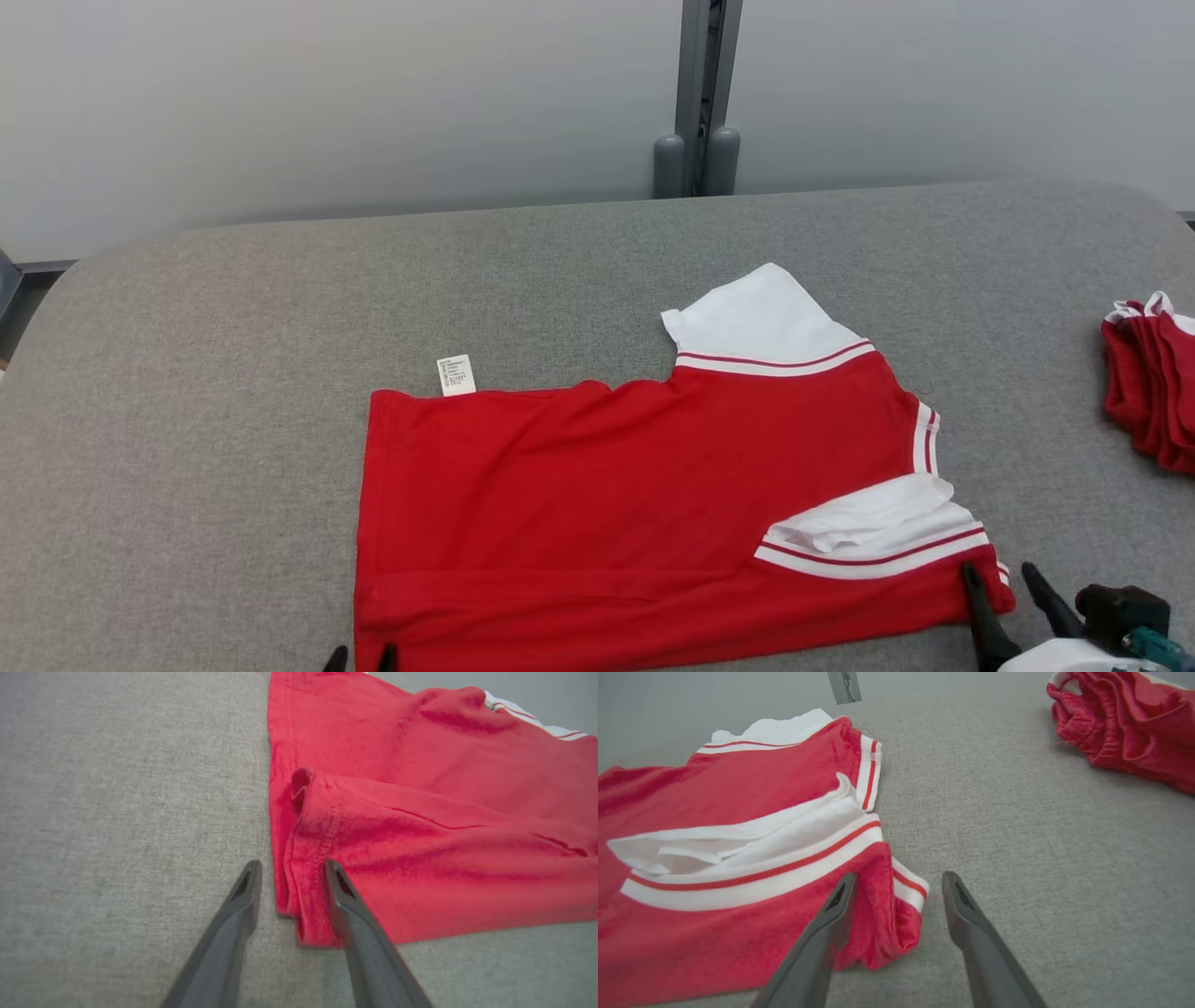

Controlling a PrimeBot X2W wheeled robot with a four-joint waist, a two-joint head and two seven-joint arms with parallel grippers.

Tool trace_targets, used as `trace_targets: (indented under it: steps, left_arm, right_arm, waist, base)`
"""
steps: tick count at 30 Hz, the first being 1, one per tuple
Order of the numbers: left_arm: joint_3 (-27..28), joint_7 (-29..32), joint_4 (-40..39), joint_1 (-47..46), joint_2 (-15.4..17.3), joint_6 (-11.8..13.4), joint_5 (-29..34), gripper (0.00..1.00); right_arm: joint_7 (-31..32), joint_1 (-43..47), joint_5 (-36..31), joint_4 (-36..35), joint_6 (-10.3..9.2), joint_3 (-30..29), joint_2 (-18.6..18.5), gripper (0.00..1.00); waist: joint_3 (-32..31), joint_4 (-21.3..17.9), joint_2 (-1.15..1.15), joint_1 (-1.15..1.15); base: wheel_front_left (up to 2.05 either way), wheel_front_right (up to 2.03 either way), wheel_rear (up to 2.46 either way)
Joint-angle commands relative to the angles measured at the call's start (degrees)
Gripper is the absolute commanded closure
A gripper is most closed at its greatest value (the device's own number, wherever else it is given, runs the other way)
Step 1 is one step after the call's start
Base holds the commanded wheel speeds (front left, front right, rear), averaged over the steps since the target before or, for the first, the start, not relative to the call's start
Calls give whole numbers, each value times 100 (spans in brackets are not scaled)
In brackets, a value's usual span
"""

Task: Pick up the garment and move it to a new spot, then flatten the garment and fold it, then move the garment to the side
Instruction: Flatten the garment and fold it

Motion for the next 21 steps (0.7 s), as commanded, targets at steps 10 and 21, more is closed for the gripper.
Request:
trace_targets:
  steps: [10,21]
  left_arm:
    - [92,4,-572,-420,32,415,463,0]
    - [233,5,3,-1845,124,461,807,0]
  right_arm:
    - [6,-255,-425,-555,-1,-324,116,0]
    - [7,-908,-600,-941,-1,-131,228,0]
  waist:
    - [166,7,0,0]
    - [690,-24,0,0]
  base:
    - [0,0,0]
    - [0,0,0]
